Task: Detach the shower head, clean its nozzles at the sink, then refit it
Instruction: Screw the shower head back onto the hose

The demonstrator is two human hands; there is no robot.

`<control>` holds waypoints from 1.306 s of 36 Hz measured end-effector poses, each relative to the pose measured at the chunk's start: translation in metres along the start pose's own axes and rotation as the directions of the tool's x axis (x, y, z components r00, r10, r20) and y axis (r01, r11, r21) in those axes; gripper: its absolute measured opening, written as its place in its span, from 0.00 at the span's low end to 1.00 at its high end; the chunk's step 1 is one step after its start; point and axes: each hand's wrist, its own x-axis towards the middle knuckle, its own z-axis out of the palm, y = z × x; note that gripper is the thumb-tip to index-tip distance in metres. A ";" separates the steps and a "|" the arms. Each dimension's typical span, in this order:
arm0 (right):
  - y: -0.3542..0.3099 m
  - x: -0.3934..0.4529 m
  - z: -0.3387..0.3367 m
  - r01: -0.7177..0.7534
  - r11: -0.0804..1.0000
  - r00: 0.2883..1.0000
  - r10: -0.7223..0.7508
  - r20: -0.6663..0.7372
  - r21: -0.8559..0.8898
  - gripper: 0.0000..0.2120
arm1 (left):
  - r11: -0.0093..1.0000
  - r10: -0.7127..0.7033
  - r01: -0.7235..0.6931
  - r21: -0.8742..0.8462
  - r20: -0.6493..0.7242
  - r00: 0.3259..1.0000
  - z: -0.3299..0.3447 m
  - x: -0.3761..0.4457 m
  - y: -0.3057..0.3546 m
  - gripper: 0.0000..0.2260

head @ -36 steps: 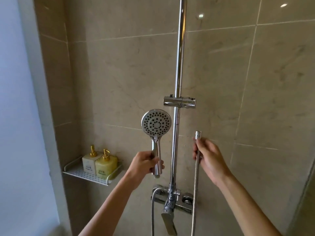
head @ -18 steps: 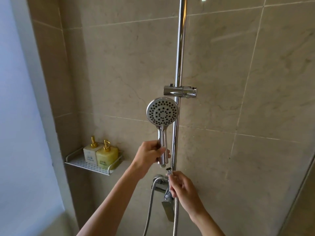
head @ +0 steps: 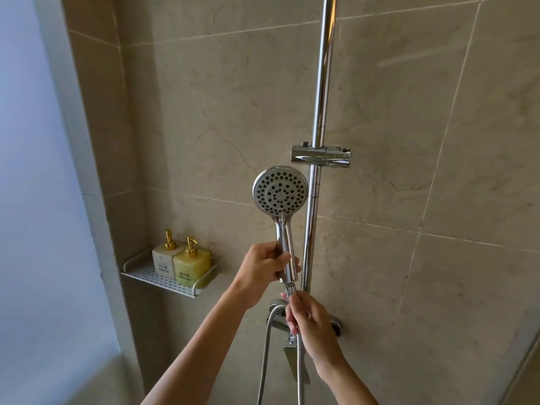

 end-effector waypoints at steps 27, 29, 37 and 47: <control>-0.012 -0.006 -0.009 -0.116 0.933 0.993 0.105 0.049 0.342 0.06 | 0.997 0.016 -0.013 -0.073 0.032 0.999 0.013 -0.009 0.002 0.08; -0.016 -0.008 -0.009 -0.123 0.950 0.992 0.115 0.046 0.287 0.11 | 0.998 0.015 -0.013 -0.069 0.024 1.000 0.014 -0.010 0.001 0.07; -0.018 -0.011 -0.009 -0.181 0.900 0.982 0.187 0.024 0.396 0.17 | 0.997 0.030 -0.027 -0.067 0.042 0.999 0.014 -0.015 0.000 0.06; -0.009 -0.013 -0.014 -0.087 0.949 0.994 0.103 -0.037 0.303 0.16 | 0.999 0.031 -0.029 -0.030 0.060 0.998 0.014 -0.018 -0.004 0.06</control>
